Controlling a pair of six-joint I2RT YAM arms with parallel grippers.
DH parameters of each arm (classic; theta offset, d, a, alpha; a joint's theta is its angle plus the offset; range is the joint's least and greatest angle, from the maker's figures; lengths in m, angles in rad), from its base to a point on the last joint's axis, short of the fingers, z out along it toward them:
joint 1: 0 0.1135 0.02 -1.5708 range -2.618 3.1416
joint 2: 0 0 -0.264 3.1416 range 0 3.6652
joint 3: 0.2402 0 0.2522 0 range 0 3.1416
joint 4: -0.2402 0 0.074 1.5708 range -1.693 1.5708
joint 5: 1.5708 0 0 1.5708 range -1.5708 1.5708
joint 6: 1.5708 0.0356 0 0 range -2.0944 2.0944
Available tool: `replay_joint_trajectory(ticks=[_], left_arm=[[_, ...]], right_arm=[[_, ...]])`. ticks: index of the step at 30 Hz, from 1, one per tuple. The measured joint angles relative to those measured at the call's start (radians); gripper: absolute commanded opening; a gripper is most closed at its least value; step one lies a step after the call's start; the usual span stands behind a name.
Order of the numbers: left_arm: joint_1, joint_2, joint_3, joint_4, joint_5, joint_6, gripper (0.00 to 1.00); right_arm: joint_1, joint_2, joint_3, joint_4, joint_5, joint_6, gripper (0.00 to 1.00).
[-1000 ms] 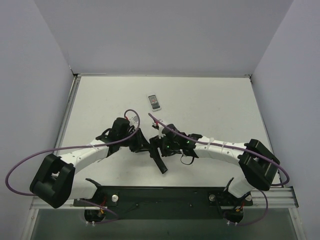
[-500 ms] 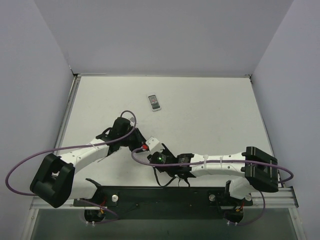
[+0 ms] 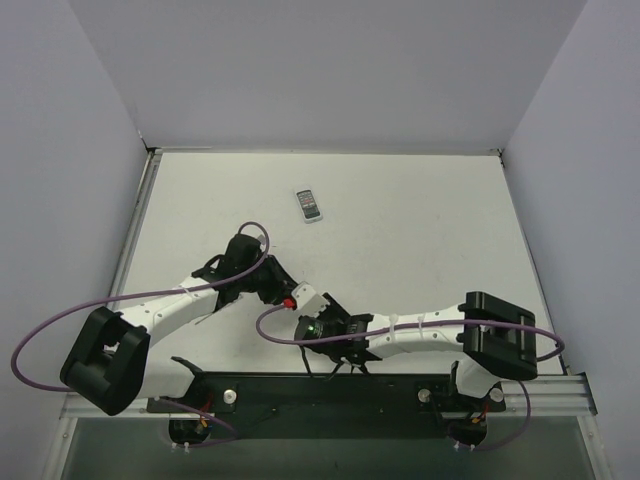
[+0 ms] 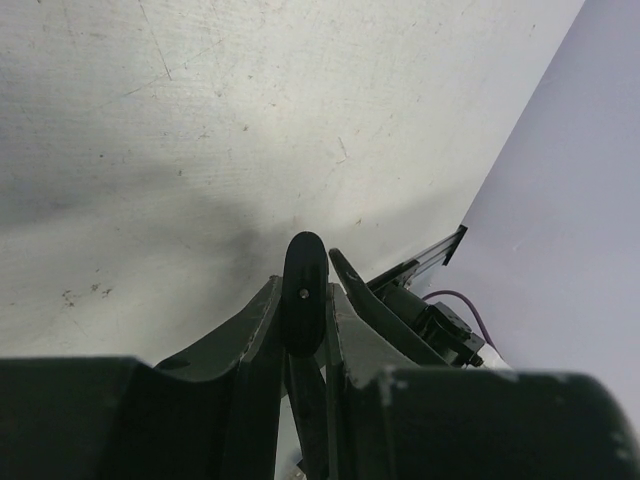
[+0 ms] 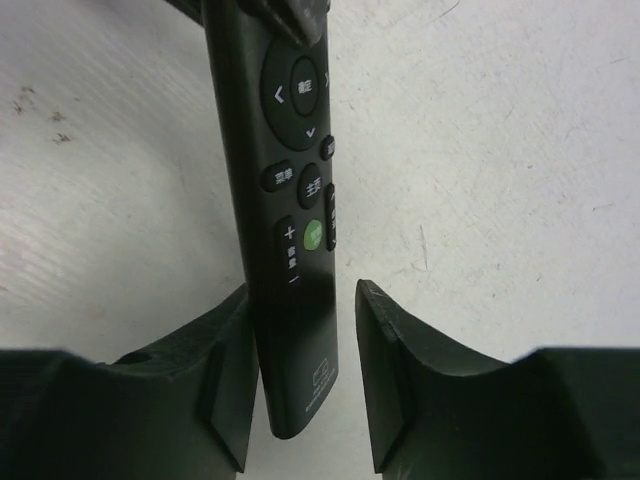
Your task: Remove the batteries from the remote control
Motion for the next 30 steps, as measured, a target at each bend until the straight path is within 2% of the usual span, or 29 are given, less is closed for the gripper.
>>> replay_joint_trajectory(ticks=[1, 2, 4, 5, 7, 8, 10, 11, 13, 17, 22, 26, 30], left_arm=[[0.000, 0.000, 0.000, 0.000, 0.000, -0.003, 0.00], [0.000, 0.000, 0.000, 0.000, 0.001, -0.005, 0.00], [0.000, -0.001, 0.000, 0.000, 0.002, -0.011, 0.00], [-0.002, 0.000, 0.000, 0.001, 0.003, -0.013, 0.05], [-0.002, -0.002, 0.000, -0.007, 0.008, -0.019, 0.29], [-0.002, -0.004, 0.000, -0.011, 0.009, -0.021, 0.49], [-0.002, -0.016, 0.003, -0.029, 0.009, -0.003, 0.62], [-0.002, -0.029, 0.006, -0.048, 0.008, 0.013, 0.71], [0.000, -0.068, 0.020, -0.093, 0.002, 0.049, 0.74], [0.030, -0.142, 0.074, -0.169, -0.014, 0.137, 0.75], [0.176, -0.220, 0.132, -0.235, -0.002, 0.276, 0.73], [0.227, -0.264, 0.133, -0.225, 0.073, 0.369, 0.72], [0.225, -0.311, 0.075, -0.111, 0.189, 0.389, 0.71]], right_arm=[[0.001, 0.014, 0.000, -0.004, 0.007, 0.000, 0.27], [0.003, 0.029, 0.000, -0.005, 0.014, 0.000, 0.17], [0.013, 0.051, 0.001, -0.005, 0.032, -0.005, 0.09], [0.022, 0.058, 0.002, -0.004, 0.043, -0.010, 0.00], [0.037, 0.060, 0.004, -0.012, 0.066, -0.020, 0.00], [0.040, 0.060, 0.005, -0.016, 0.074, -0.025, 0.00], [0.041, 0.058, 0.006, -0.013, 0.061, -0.034, 0.00], [0.037, 0.054, 0.005, -0.015, 0.043, -0.034, 0.00], [0.020, 0.043, 0.005, -0.014, 0.002, -0.032, 0.00], [-0.068, -0.020, -0.001, -0.006, -0.146, -0.012, 0.00], [-0.273, -0.167, -0.036, 0.031, -0.406, 0.034, 0.00], [-0.414, -0.254, -0.053, 0.070, -0.644, 0.084, 0.00], [-0.525, -0.293, -0.101, 0.179, -0.922, 0.175, 0.00]])
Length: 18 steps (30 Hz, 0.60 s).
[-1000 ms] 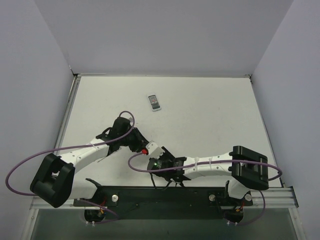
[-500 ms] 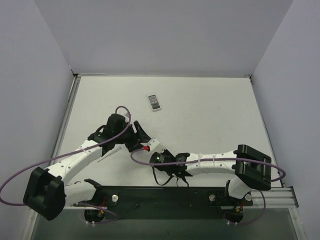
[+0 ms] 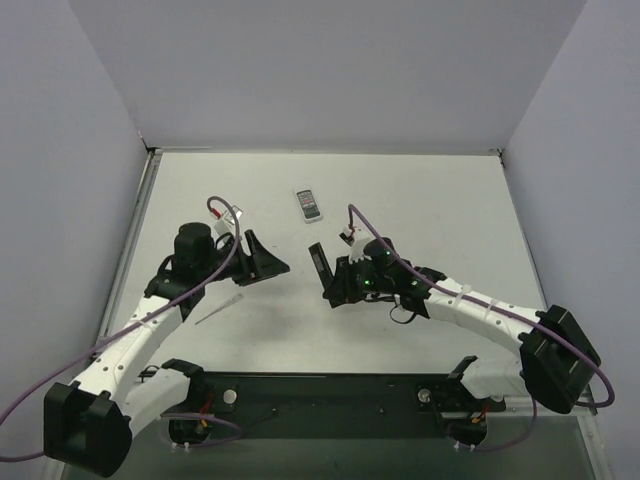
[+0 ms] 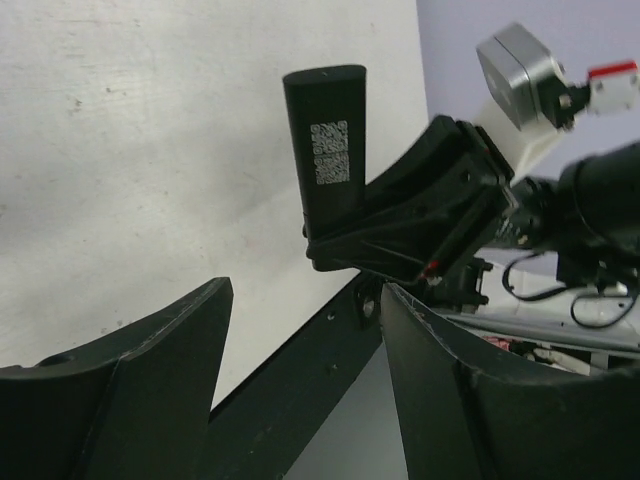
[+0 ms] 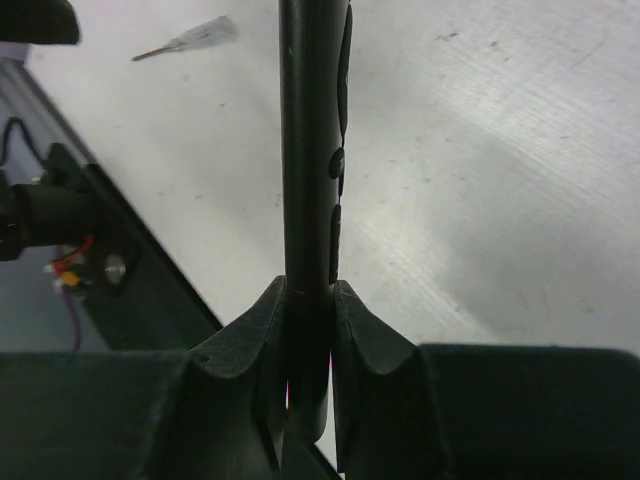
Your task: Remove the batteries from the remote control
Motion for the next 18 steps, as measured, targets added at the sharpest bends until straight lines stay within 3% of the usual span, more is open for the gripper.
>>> replay_joint_trajectory(ticks=[8, 15, 18], left_arm=[[-0.007, -0.034, -0.131, 0.282, 0.143, -0.089, 0.72], [-0.077, -0.015, -0.142, 0.438, 0.156, -0.147, 0.71], [-0.103, 0.001, -0.148, 0.491, 0.150, -0.180, 0.66]], right_arm=[[-0.046, 0.004, -0.019, 0.181, -0.341, 0.159, 0.00], [-0.045, 0.013, -0.021, 0.346, -0.467, 0.285, 0.00], [-0.045, 0.027, -0.029, 0.430, -0.500, 0.347, 0.00]])
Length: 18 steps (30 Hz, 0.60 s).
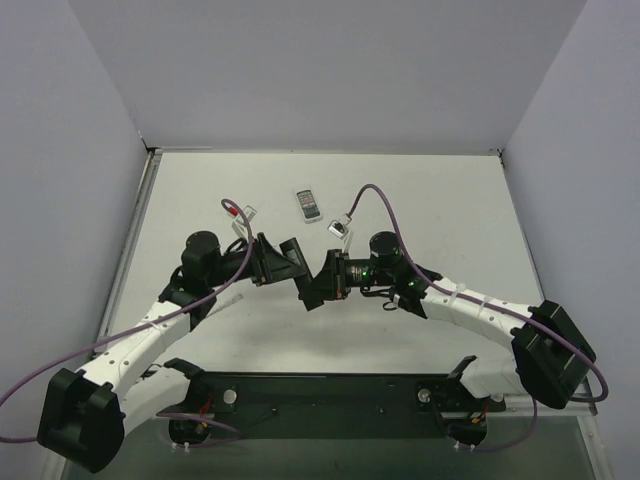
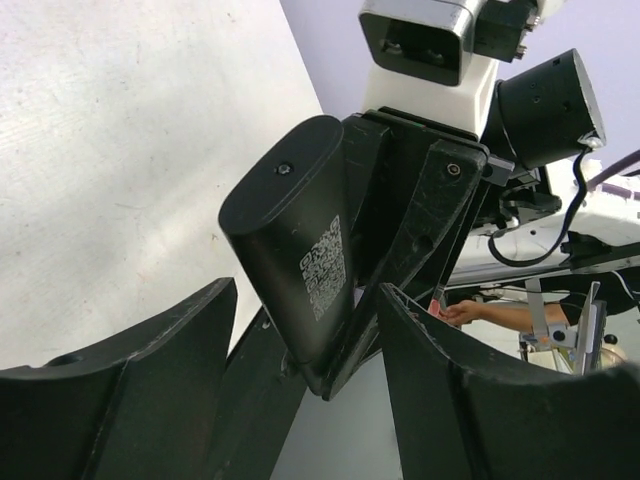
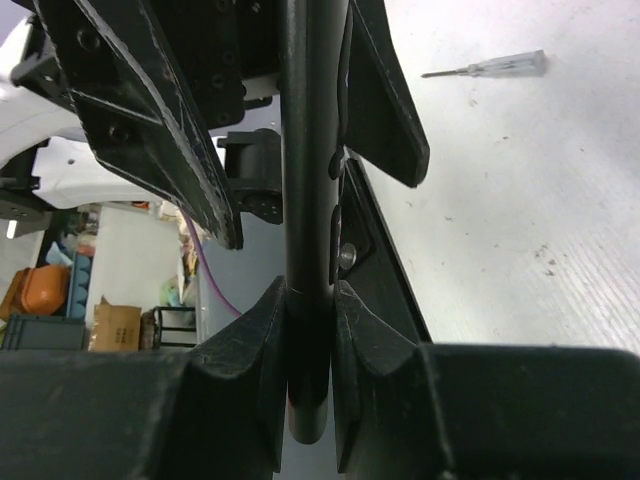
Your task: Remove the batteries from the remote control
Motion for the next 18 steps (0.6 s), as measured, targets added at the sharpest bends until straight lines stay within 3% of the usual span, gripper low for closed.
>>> replay_joint_trajectory(ticks=[4, 6, 9, 10, 12, 15, 18], left_arm=[[-0.024, 0.002, -0.016, 0.063, -0.022, -0.044, 0.50], [-0.027, 0.001, -0.027, 0.093, -0.033, -0.072, 0.33], [-0.027, 0.002, -0.051, 0.132, -0.043, -0.119, 0.03], [-0.028, 0.001, -0.054, 0.144, -0.042, -0.132, 0.00], [-0.028, 0.001, -0.058, 0.169, -0.039, -0.146, 0.00], [-0.028, 0.001, -0.058, 0.172, -0.045, -0.141, 0.00], [-0.028, 0.000, -0.058, 0.159, -0.051, -0.127, 0.00]], right_arm=[[0.000, 0.017, -0.026, 0.080, -0.031, 0.056, 0.00], [0.000, 0.023, -0.039, 0.105, -0.048, 0.072, 0.01], [0.000, 0.028, -0.045, 0.132, -0.067, 0.092, 0.16], [-0.001, 0.029, -0.051, 0.145, -0.073, 0.101, 0.29], [-0.002, 0.028, -0.054, 0.156, -0.075, 0.114, 0.45], [-0.003, 0.027, -0.056, 0.136, -0.058, 0.128, 0.54], [-0.009, 0.021, -0.056, 0.116, -0.034, 0.143, 0.56]])
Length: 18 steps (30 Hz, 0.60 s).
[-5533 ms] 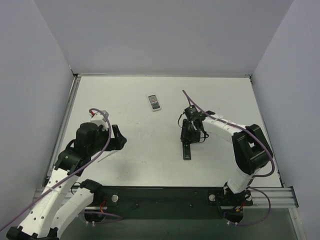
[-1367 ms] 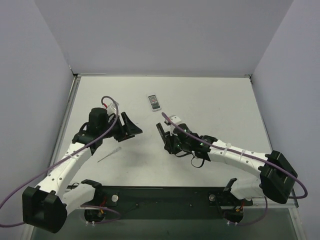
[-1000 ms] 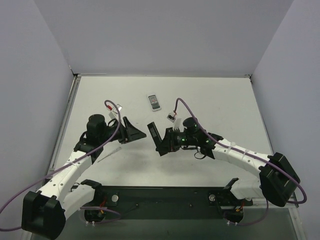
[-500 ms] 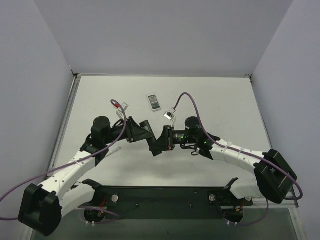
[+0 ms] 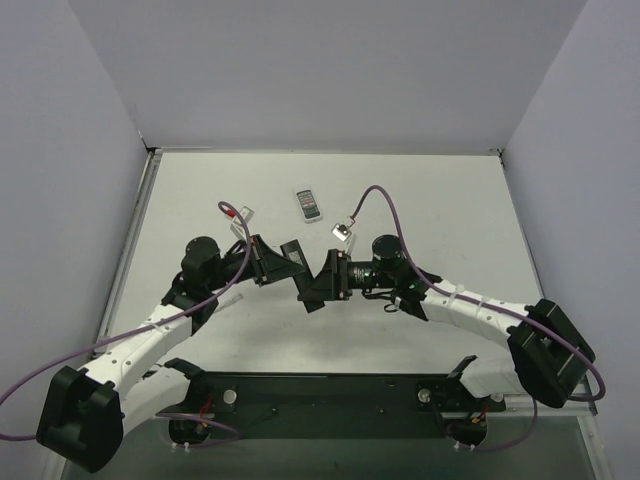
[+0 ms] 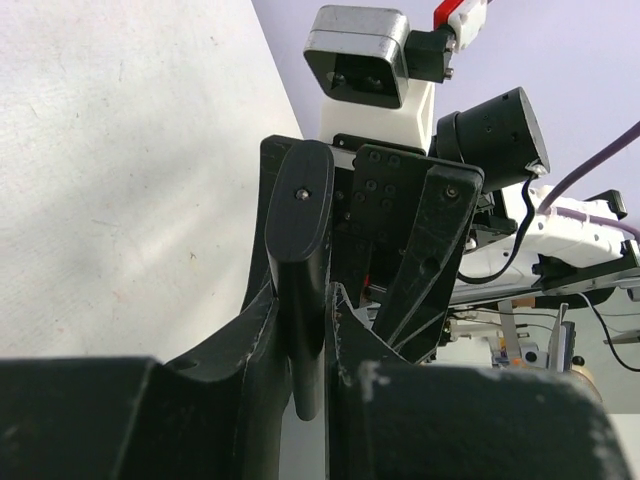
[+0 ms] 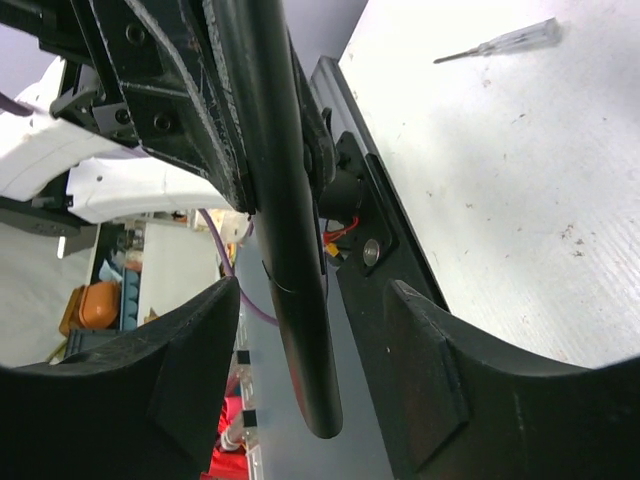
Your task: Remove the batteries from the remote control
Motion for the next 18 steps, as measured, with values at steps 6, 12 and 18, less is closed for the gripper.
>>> replay_joint_trajectory(ticks=[6, 12, 18], left_arm=[[0.000, 0.000, 0.000, 0.001, -0.003, 0.003, 0.00], [0.000, -0.008, -0.009, 0.004, -0.003, 0.012, 0.00], [0.000, -0.009, -0.027, 0.021, -0.007, 0.008, 0.00]], right_arm=[[-0.017, -0.032, 0.000, -0.022, 0.059, 0.048, 0.47], [-0.045, -0.060, 0.000, -0.040, 0.107, 0.092, 0.40], [-0.048, -0.060, 0.000, -0.047, 0.110, 0.114, 0.41]])
